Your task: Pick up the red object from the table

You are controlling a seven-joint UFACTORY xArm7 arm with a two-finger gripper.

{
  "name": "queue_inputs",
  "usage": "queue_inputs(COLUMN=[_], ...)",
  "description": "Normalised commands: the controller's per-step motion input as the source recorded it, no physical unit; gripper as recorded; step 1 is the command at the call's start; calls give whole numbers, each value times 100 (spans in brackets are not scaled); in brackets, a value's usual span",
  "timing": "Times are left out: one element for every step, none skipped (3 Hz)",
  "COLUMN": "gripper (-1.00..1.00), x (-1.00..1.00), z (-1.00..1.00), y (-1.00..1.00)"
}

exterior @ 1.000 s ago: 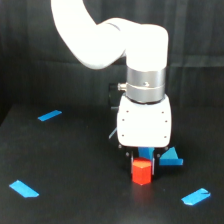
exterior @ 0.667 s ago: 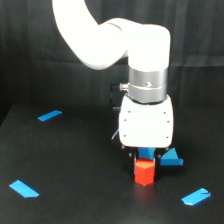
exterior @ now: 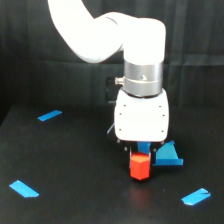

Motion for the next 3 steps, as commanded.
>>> queue_inputs(gripper=[-100, -100, -100], x=[-29, -21, -17], z=[85, 96, 93], y=[10, 4, -16])
